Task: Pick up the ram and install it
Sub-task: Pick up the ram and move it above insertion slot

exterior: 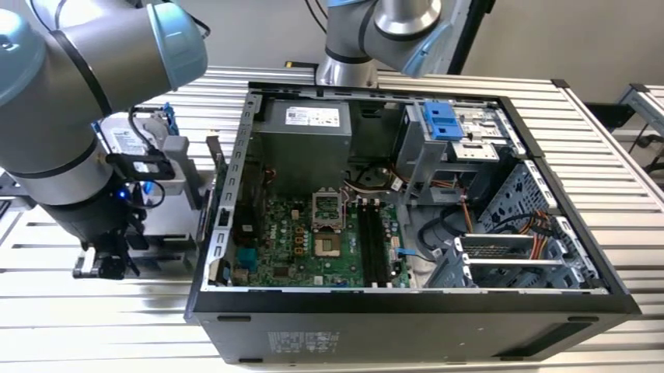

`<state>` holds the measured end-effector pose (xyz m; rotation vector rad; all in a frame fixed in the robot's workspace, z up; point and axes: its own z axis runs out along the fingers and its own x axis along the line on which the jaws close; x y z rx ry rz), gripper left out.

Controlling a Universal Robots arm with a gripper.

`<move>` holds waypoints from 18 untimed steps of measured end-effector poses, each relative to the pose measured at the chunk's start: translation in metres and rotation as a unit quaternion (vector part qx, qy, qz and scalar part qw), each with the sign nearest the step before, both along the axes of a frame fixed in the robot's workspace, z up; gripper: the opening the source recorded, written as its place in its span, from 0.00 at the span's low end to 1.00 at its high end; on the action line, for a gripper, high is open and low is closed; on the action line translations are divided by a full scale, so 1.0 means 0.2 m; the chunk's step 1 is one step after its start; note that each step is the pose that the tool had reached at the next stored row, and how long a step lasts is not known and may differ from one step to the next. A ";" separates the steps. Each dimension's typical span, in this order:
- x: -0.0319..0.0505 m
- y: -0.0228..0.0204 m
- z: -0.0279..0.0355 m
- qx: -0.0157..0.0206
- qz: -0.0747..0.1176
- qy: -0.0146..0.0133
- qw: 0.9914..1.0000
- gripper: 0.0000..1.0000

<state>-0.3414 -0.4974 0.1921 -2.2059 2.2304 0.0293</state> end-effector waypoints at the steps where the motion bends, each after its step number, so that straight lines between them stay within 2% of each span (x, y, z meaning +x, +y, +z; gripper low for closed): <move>1: 0.000 0.000 0.000 0.000 0.000 0.000 1.000 1.00; 7: 0.000 0.000 -0.002 0.000 0.000 0.000 1.000 1.00; 13: 0.000 0.000 -0.002 0.004 0.000 0.000 1.000 1.00; 18: 0.000 -0.002 -0.002 0.013 0.000 0.000 1.000 1.00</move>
